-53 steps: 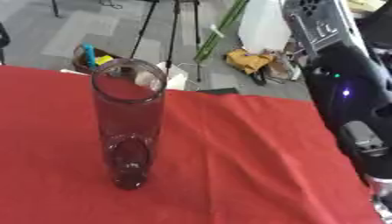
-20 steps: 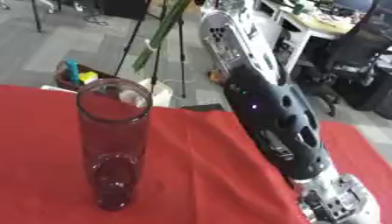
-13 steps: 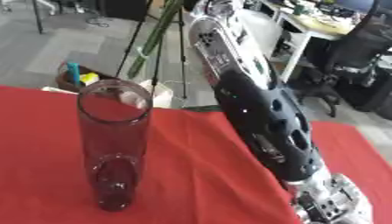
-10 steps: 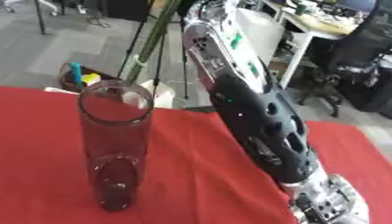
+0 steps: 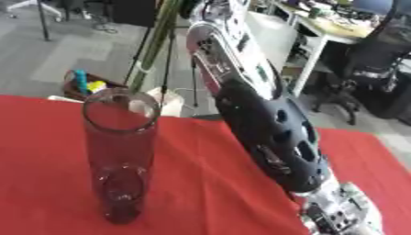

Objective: Arrange flowers into the vase.

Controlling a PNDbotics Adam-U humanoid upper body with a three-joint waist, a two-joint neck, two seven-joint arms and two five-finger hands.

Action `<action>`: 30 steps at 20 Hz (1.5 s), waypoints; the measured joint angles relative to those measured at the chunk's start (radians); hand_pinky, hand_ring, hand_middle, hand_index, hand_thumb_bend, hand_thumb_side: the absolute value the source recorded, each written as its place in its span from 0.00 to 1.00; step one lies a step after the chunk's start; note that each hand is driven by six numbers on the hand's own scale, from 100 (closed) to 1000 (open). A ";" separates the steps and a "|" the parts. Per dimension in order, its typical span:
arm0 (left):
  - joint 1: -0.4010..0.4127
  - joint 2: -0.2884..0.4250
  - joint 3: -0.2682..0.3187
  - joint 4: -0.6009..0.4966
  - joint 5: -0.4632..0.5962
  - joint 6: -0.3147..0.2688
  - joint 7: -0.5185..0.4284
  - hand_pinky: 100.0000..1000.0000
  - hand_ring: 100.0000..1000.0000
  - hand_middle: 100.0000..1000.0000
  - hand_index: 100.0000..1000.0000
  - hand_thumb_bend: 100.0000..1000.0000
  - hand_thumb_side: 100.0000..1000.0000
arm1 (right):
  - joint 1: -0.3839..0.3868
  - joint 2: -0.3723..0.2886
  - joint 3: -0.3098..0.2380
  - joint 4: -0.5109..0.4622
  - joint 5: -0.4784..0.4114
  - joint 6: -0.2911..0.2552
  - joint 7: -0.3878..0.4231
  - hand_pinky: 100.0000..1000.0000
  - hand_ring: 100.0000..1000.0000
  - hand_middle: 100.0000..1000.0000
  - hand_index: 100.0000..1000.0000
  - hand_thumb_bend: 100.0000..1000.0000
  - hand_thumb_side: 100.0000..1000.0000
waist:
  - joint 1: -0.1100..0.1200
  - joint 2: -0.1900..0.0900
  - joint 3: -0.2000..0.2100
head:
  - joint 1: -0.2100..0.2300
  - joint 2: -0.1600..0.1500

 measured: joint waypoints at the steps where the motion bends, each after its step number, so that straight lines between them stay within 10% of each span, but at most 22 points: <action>1: 0.000 0.000 0.000 0.000 0.000 0.000 -0.001 0.69 0.48 0.76 0.86 0.00 1.00 | 0.000 0.001 0.000 -0.002 0.001 0.003 -0.003 0.00 0.00 0.00 0.00 0.00 0.72 | 0.000 0.000 -0.001 | 0.000 0.000; 30: -0.013 -0.020 0.000 0.000 0.000 -0.001 -0.013 0.69 0.47 0.75 0.86 0.00 1.00 | 0.028 0.033 0.045 0.003 0.044 0.081 0.047 0.00 0.00 0.00 0.00 0.00 0.78 | -0.018 0.041 0.035 | -0.002 0.054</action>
